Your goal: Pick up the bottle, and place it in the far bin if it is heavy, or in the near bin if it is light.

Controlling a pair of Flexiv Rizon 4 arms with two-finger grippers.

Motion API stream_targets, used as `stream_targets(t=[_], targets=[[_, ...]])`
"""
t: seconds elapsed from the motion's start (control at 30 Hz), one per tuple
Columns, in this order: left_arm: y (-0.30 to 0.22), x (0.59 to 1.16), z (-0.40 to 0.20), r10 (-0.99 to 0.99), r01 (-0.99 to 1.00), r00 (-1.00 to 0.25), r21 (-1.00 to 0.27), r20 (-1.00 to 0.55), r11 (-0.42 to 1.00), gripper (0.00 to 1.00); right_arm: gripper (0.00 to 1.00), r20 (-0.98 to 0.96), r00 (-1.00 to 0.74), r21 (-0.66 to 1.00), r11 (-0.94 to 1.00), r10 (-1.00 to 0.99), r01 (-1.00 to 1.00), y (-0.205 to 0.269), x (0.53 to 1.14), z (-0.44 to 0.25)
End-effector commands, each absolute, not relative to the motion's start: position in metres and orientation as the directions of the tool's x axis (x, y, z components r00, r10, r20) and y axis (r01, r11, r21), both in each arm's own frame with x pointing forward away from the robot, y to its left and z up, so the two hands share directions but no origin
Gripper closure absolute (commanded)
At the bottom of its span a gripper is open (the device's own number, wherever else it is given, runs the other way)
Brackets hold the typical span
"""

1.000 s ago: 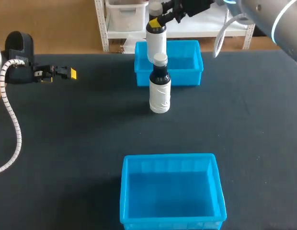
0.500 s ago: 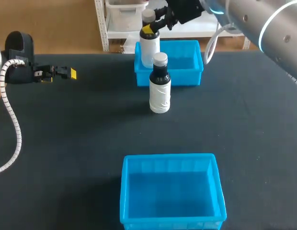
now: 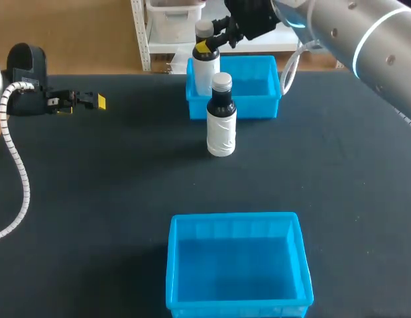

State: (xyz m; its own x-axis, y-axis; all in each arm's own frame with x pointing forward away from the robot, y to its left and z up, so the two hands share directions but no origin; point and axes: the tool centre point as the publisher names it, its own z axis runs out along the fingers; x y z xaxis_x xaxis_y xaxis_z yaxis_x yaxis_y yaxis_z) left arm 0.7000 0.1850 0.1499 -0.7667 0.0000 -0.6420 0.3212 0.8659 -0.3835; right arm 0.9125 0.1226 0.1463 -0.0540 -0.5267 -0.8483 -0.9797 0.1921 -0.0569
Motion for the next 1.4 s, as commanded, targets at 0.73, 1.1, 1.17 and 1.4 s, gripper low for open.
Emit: stream_targets(t=[0.73, 1.1, 1.17, 1.4], targets=[[0.185, 0.7, 0.15, 0.0, 0.321, -0.767, -0.383, -0.642, 0.866, 0.0, 1.0, -0.843, -0.1, 0.163, -0.074, -0.528, -0.984, 0.123, 0.925, 0.128], [0.185, 0.7, 0.15, 0.0, 0.321, -0.767, -0.383, -0.642, 0.866, 0.0, 1.0, -0.841, -0.111, 0.178, -0.078, -0.53, -0.981, 0.126, 0.926, 0.123], [0.185, 0.7, 0.15, 0.0, 0.321, -0.767, -0.383, -0.642, 0.866, 0.0, 1.0, -0.841, -0.112, 0.18, -0.078, -0.53, -0.981, 0.126, 0.926, 0.123], [0.185, 0.7, 0.15, 0.0, 0.321, -0.767, -0.383, -0.642, 0.866, 0.0, 0.0, -0.834, -0.118, 0.187, -0.075, -0.539, -0.98, 0.126, 0.926, 0.123]])
